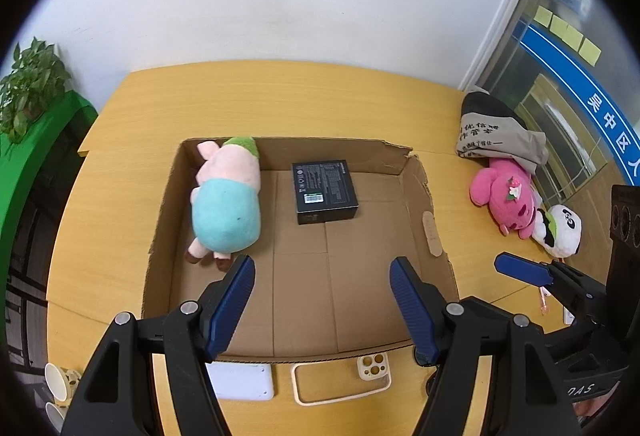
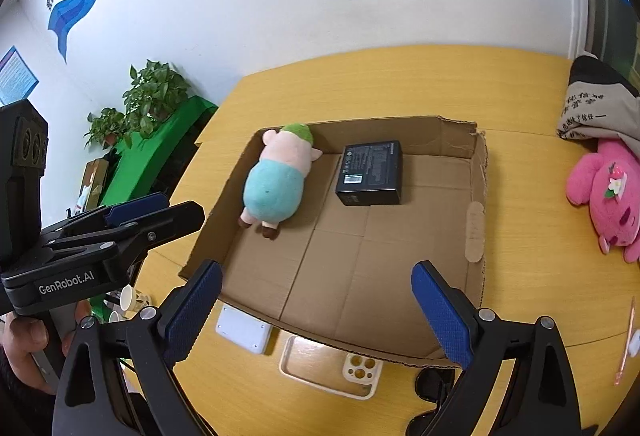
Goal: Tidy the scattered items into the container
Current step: 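Move both grippers down toward the black sunglasses on the table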
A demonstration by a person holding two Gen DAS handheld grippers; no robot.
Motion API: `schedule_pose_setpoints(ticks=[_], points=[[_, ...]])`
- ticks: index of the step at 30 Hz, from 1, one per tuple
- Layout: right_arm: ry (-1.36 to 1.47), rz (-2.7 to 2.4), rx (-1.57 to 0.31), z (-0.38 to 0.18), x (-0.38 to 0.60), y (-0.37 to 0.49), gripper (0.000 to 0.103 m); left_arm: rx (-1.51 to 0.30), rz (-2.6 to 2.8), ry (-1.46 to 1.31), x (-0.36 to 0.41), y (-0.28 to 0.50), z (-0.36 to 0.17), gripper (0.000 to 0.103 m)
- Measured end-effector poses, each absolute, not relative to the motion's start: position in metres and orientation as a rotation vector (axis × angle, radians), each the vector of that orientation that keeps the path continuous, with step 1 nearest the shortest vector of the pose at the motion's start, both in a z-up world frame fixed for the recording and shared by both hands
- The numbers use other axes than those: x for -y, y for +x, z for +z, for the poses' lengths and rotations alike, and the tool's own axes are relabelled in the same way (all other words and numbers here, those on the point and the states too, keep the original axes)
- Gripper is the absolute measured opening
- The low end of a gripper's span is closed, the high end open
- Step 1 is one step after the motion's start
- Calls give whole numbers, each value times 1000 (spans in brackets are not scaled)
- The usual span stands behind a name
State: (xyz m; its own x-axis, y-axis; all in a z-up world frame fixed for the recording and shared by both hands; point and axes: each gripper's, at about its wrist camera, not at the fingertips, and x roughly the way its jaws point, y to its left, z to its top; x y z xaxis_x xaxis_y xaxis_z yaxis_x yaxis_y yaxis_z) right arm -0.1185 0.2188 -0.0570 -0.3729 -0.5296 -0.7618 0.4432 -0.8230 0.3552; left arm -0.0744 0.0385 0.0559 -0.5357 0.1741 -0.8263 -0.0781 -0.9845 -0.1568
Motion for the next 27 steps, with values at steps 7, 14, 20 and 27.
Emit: schedule_pose_setpoints(ticks=[7,14,20,27], points=[[1241,-2209,103,-46,-219,-104,98,208,2627,-1437,-28,-61,58,70],[1224,-2190,82,-41,-222,-91,28,200,2612,-1417,-27,-52,56,60],[1225,-2207,115,-34,-222,-89,98,128,2548,-1467,-34,-57,54,11],[1217,-2256,131,-33,-243,-88,98,176,2567,-1449,-31,-52,51,77]])
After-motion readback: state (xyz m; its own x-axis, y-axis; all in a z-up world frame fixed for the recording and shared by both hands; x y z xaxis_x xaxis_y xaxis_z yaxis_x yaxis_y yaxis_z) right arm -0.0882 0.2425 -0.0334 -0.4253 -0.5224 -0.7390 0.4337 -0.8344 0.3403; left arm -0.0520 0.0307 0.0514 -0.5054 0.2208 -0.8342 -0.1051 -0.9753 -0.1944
